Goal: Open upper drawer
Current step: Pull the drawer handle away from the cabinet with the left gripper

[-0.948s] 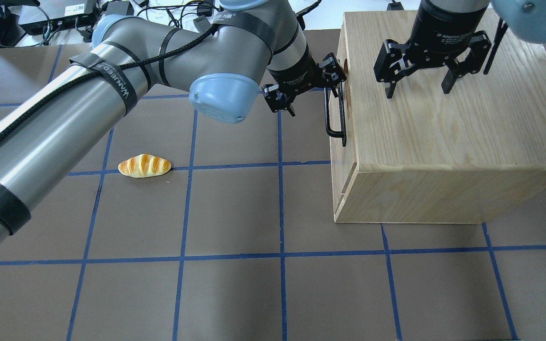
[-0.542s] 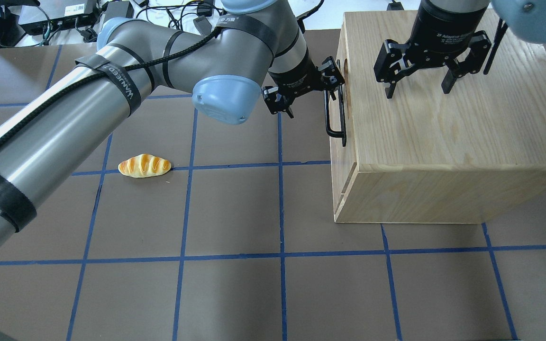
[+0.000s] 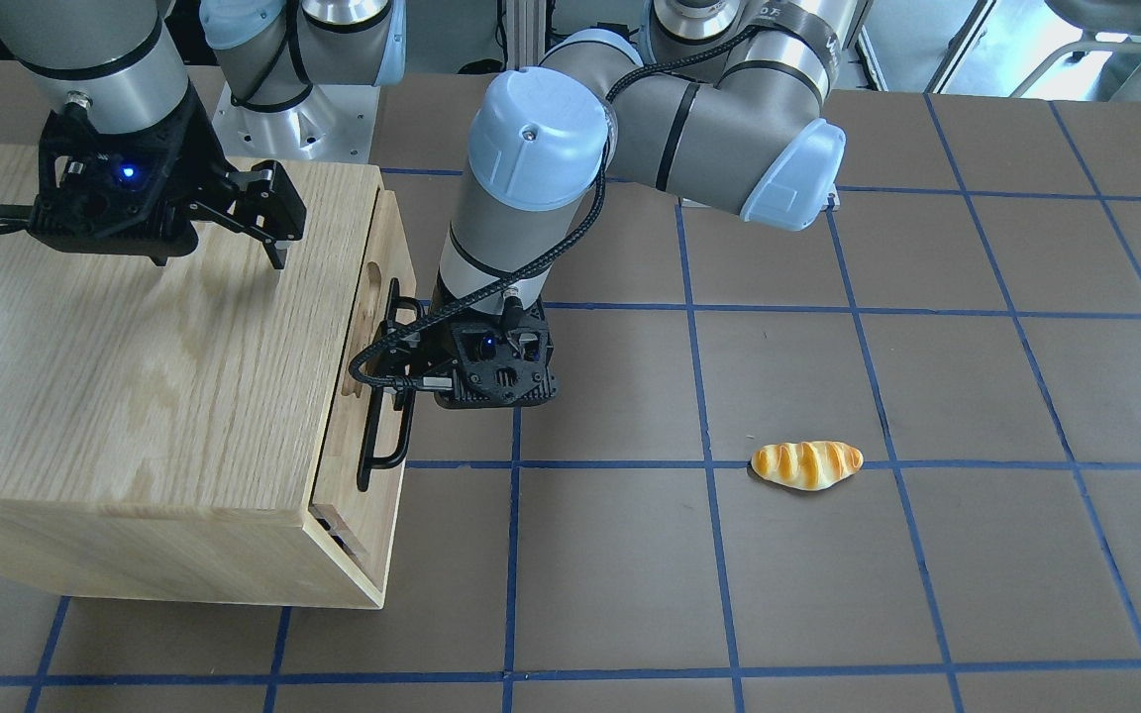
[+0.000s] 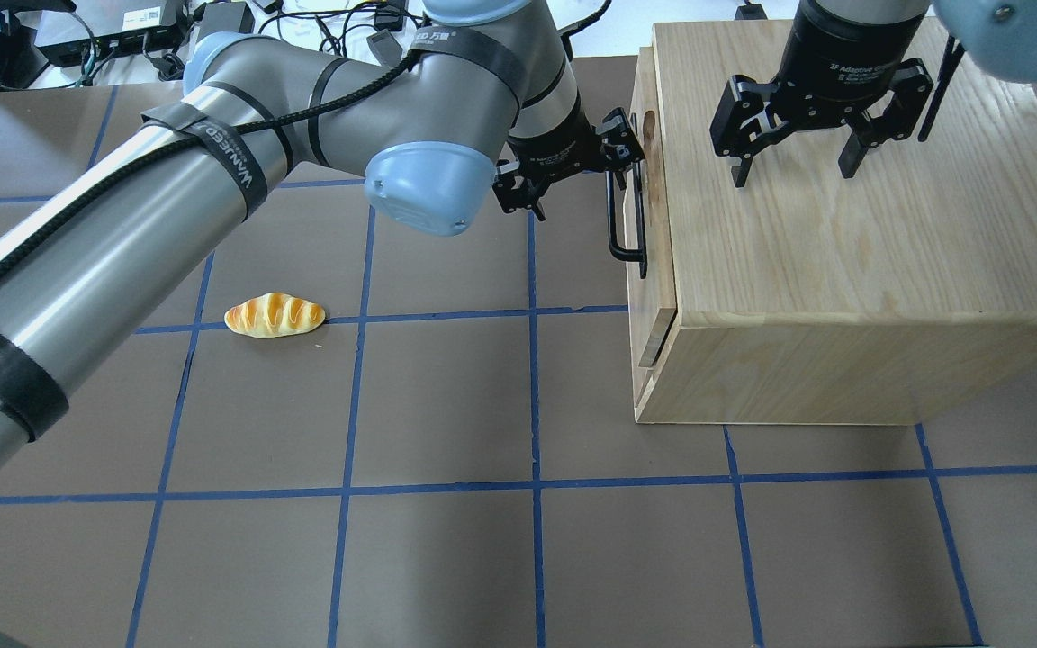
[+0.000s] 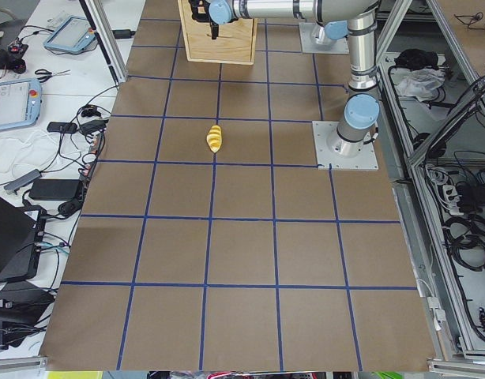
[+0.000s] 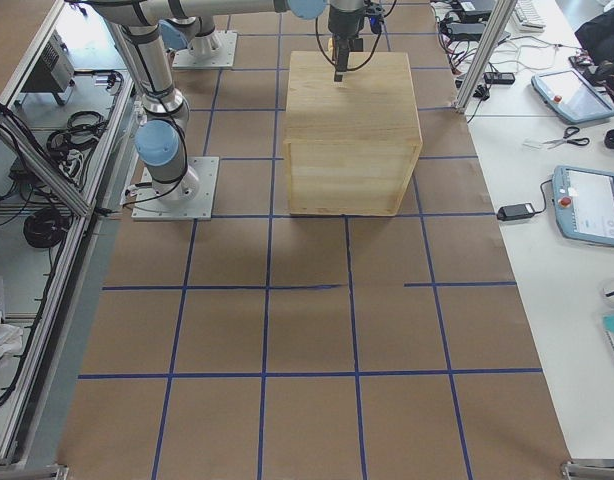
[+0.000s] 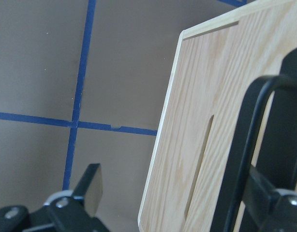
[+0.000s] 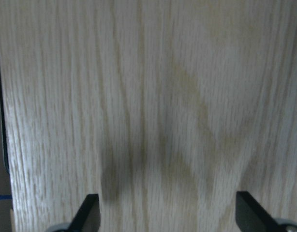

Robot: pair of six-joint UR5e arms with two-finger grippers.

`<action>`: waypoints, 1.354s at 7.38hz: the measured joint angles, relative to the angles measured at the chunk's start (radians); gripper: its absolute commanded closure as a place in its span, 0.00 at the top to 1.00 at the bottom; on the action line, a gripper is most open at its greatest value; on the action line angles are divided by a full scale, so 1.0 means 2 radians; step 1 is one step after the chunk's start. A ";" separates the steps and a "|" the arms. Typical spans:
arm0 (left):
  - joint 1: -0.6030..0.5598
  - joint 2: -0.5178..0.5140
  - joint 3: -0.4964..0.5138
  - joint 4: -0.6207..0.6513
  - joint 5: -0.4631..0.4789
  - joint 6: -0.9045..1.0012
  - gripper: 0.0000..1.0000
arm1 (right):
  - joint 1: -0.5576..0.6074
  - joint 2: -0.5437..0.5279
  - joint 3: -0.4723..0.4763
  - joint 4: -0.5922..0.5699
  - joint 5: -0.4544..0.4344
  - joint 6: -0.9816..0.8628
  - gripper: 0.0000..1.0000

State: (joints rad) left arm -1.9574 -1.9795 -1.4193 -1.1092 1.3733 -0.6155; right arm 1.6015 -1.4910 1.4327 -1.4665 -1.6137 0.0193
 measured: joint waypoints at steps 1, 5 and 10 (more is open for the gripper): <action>0.001 0.002 0.000 0.000 0.003 0.001 1.00 | 0.000 0.000 0.000 0.000 0.000 0.000 1.00; 0.005 0.006 -0.002 -0.001 0.018 0.003 1.00 | 0.000 0.000 0.001 0.000 0.000 0.000 1.00; 0.032 0.013 -0.004 -0.012 0.022 0.005 1.00 | 0.000 0.000 0.000 0.000 0.000 0.000 1.00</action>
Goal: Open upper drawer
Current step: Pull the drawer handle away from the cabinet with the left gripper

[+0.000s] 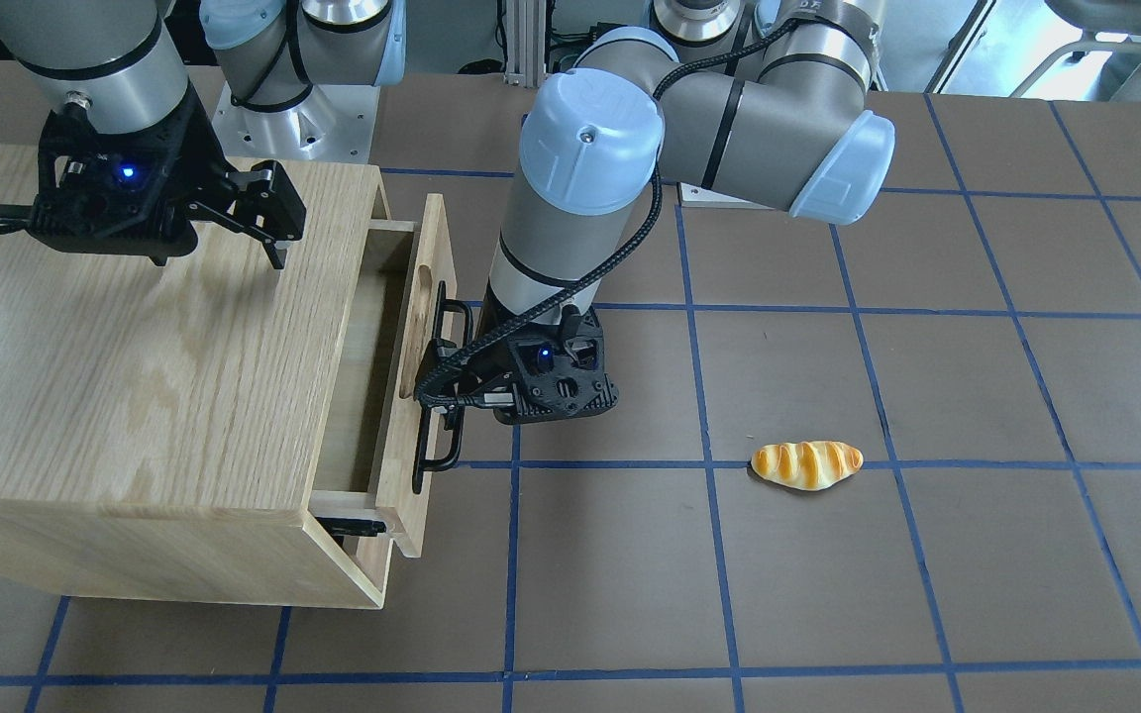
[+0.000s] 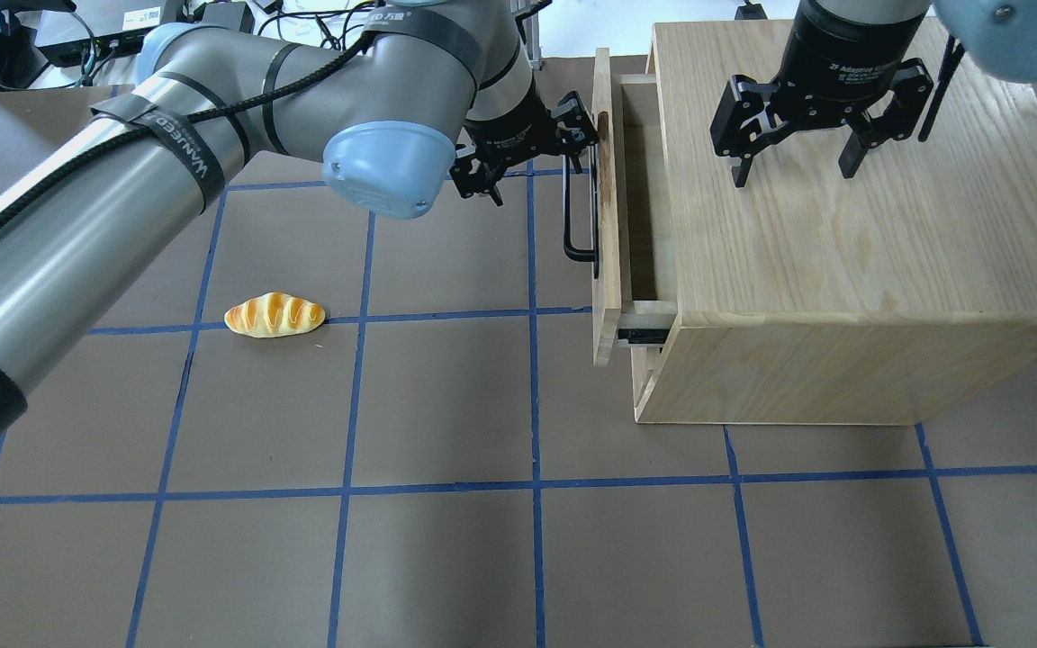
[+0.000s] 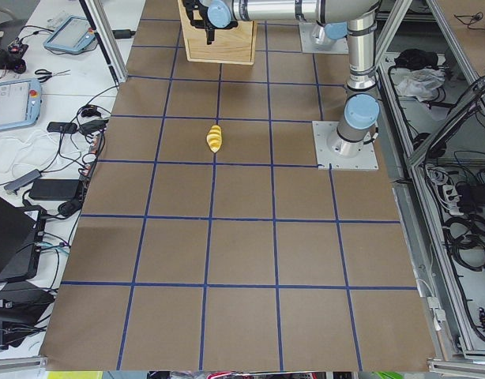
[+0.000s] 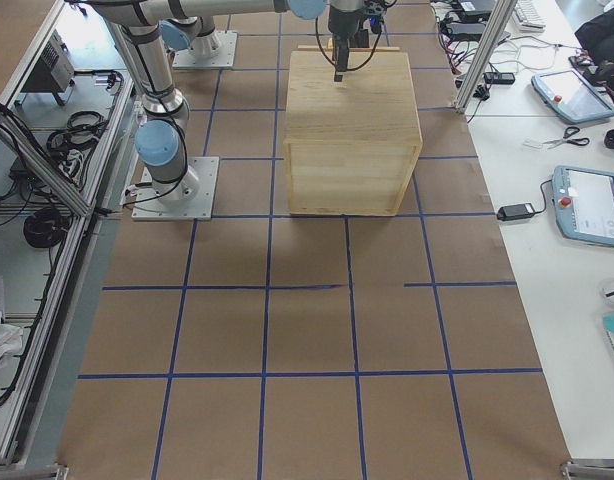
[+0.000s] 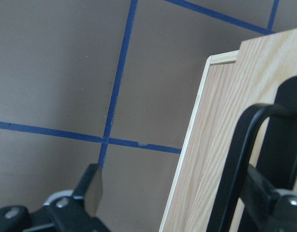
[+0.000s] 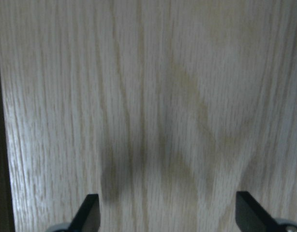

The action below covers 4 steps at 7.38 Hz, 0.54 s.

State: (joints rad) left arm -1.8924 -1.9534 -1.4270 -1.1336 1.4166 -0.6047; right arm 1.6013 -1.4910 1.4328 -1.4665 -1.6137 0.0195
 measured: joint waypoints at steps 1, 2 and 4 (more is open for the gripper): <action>0.009 0.001 0.000 -0.004 -0.001 0.002 1.00 | 0.000 0.000 0.000 0.000 0.000 0.000 1.00; 0.015 0.002 0.000 -0.006 -0.001 0.004 1.00 | 0.000 0.000 0.000 0.000 0.000 0.000 1.00; 0.020 0.003 0.000 -0.011 0.000 0.013 1.00 | 0.000 0.000 0.000 0.000 0.000 0.000 1.00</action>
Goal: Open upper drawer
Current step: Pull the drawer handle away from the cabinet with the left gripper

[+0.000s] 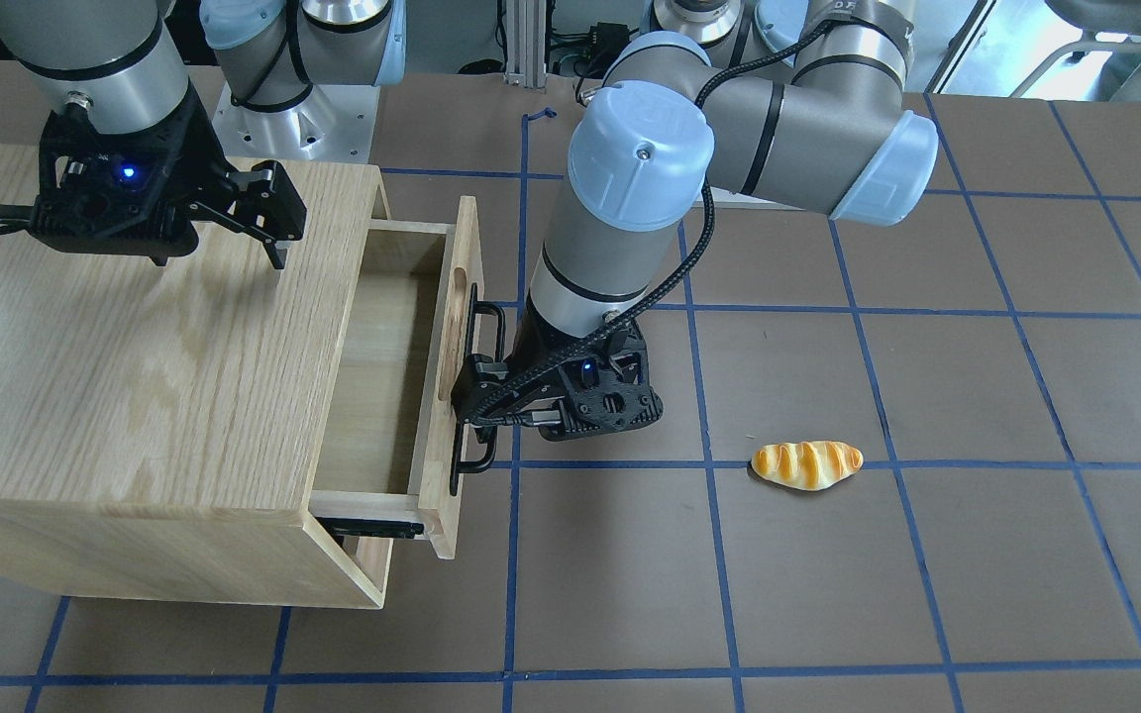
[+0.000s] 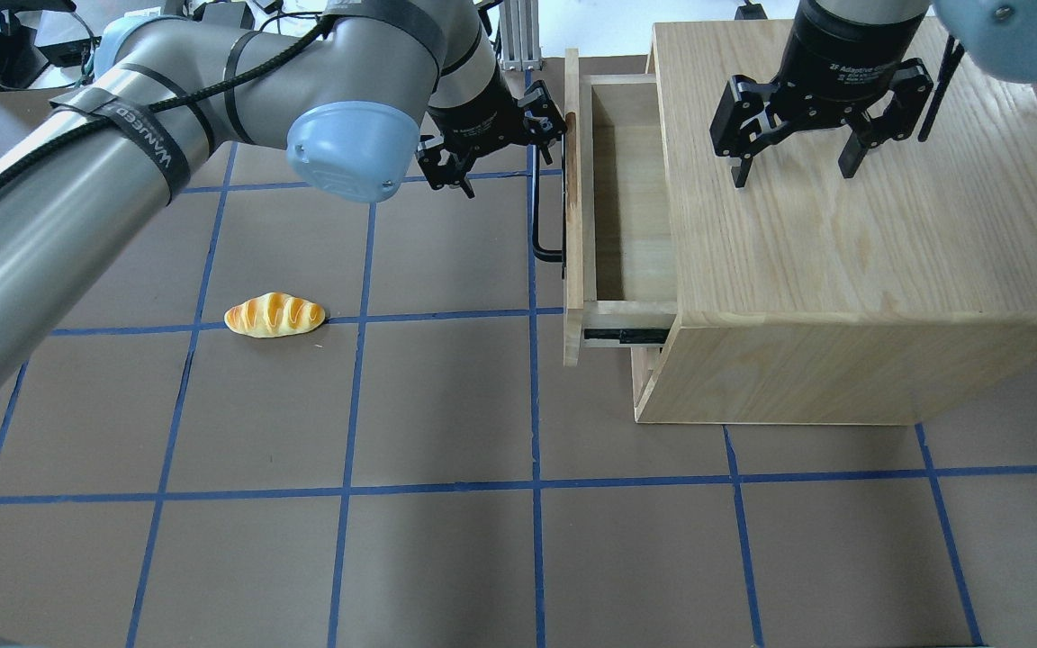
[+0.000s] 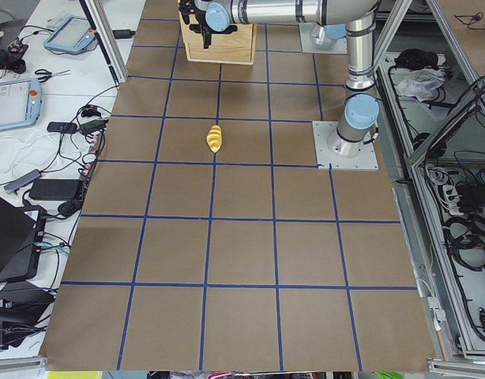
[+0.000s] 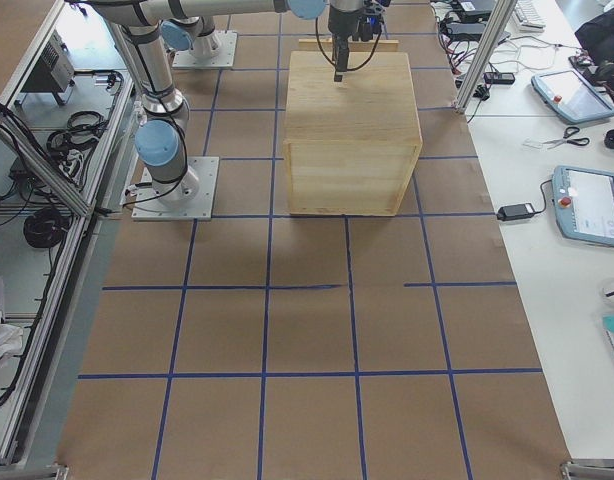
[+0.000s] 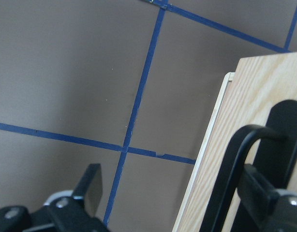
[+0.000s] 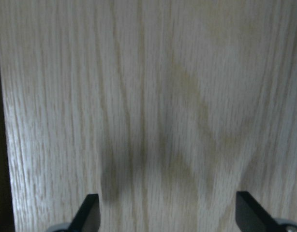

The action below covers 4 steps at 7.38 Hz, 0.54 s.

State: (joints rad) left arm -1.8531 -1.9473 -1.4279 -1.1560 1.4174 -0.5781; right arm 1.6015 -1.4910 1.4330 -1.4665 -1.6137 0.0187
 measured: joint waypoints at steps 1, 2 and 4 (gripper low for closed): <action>0.002 0.000 0.000 -0.002 0.000 0.004 1.00 | 0.000 0.000 0.000 0.000 0.000 0.000 1.00; 0.006 0.001 0.000 -0.004 0.001 0.010 1.00 | 0.000 0.000 0.000 0.000 0.000 0.001 1.00; 0.013 0.002 0.000 -0.010 0.001 0.028 1.00 | 0.000 0.000 0.000 0.000 0.000 0.000 1.00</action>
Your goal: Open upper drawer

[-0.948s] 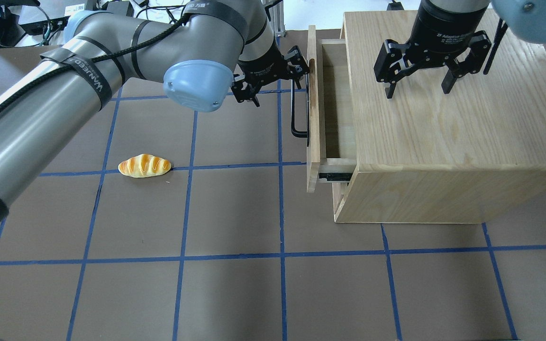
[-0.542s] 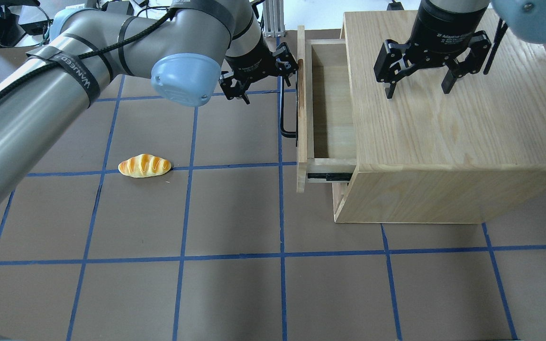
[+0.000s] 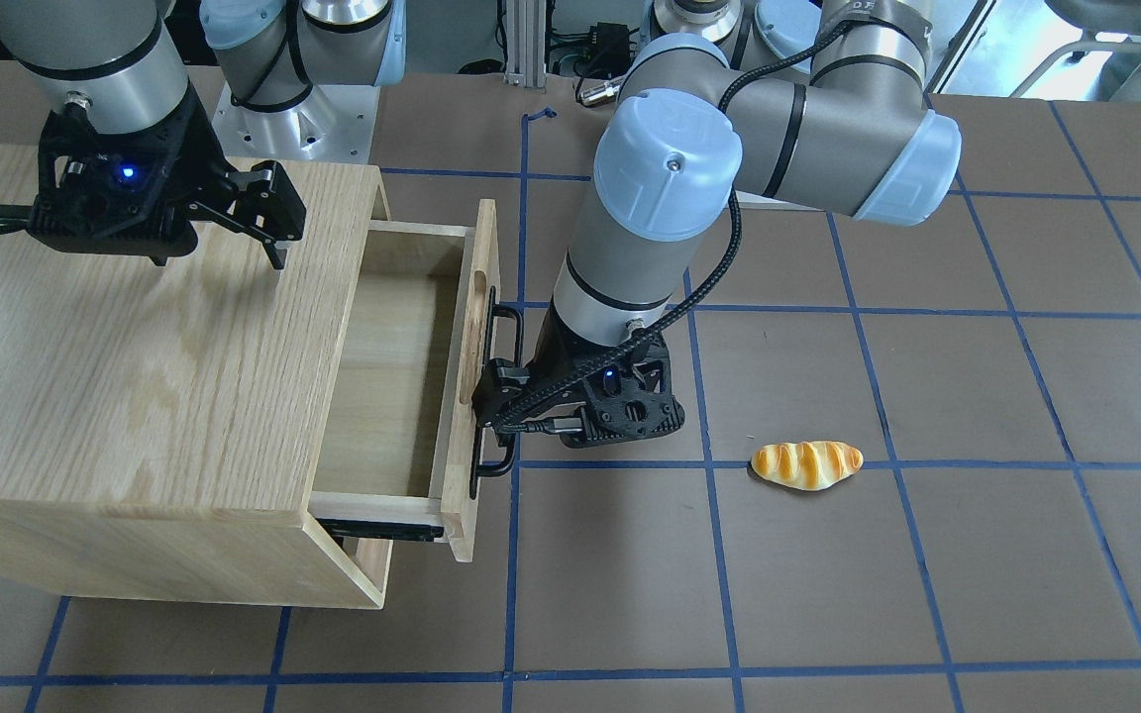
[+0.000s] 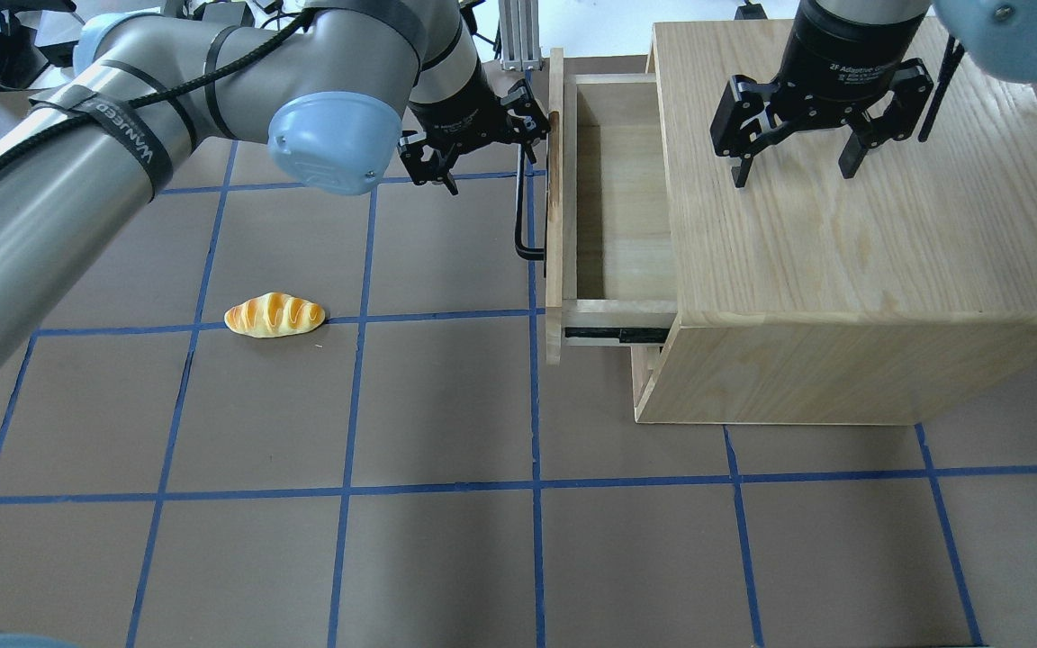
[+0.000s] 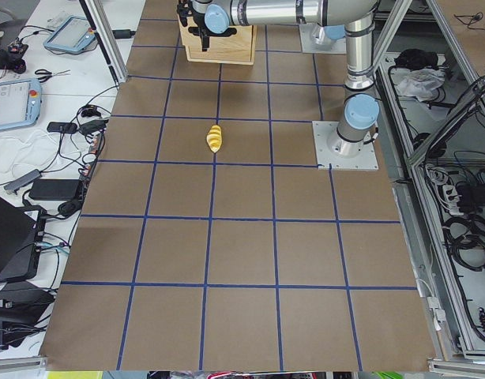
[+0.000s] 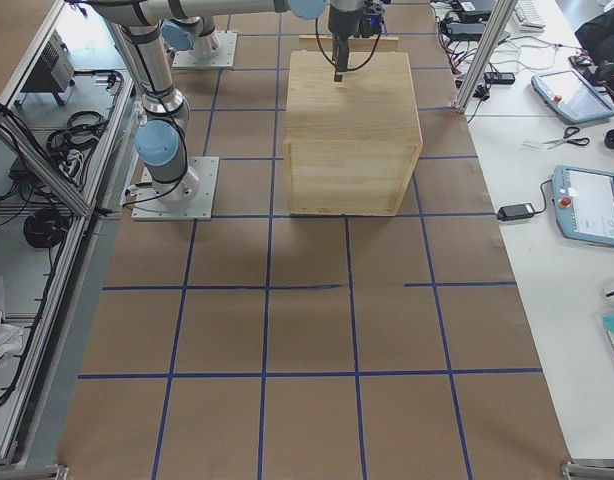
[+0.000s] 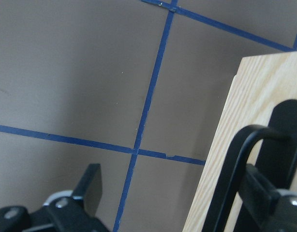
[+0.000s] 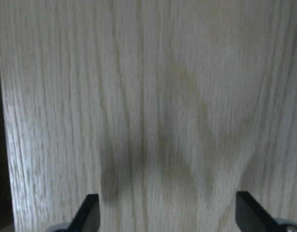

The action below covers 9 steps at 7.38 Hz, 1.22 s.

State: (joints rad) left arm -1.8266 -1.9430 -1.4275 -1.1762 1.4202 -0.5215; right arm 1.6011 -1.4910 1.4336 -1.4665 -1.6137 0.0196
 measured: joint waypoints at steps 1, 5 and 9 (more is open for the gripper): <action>0.002 0.001 0.000 -0.002 0.001 0.005 1.00 | 0.000 0.000 0.000 0.000 0.000 0.000 1.00; 0.008 0.002 0.004 -0.009 0.013 0.023 1.00 | 0.000 0.000 0.000 0.000 0.000 0.000 1.00; 0.015 0.005 0.002 -0.018 0.014 0.036 1.00 | 0.000 0.000 0.000 0.000 0.000 0.000 1.00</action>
State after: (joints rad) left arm -1.7968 -1.9320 -1.4227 -1.2116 1.4484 -0.4490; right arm 1.6011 -1.4910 1.4328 -1.4665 -1.6138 0.0199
